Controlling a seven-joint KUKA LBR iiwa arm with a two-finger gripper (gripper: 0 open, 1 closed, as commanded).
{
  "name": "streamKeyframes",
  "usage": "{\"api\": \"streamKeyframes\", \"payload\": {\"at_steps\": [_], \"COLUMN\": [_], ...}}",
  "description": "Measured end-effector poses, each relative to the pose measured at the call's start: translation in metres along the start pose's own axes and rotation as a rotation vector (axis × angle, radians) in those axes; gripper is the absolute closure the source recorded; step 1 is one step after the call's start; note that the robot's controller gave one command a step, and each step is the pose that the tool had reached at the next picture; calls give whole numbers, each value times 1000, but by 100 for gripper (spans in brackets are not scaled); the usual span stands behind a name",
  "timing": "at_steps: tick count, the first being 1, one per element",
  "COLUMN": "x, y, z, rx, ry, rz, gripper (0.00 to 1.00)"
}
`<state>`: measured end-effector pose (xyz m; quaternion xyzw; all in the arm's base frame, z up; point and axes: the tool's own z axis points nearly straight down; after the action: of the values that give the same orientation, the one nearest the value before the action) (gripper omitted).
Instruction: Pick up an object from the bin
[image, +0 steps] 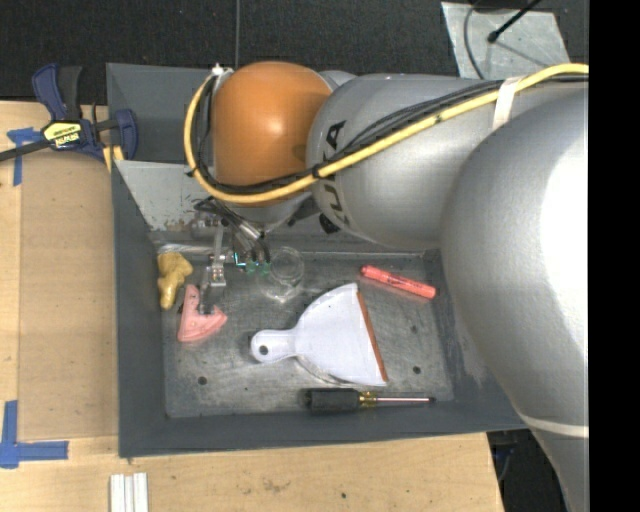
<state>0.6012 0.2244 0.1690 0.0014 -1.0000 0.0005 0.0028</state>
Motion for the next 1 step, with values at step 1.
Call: {"api": "streamKeyframes", "payload": {"at_steps": [1], "x": [0], "y": [0], "z": [-2], "rx": [-1], "ry": [-2], "rz": [1], "gripper": [0]}}
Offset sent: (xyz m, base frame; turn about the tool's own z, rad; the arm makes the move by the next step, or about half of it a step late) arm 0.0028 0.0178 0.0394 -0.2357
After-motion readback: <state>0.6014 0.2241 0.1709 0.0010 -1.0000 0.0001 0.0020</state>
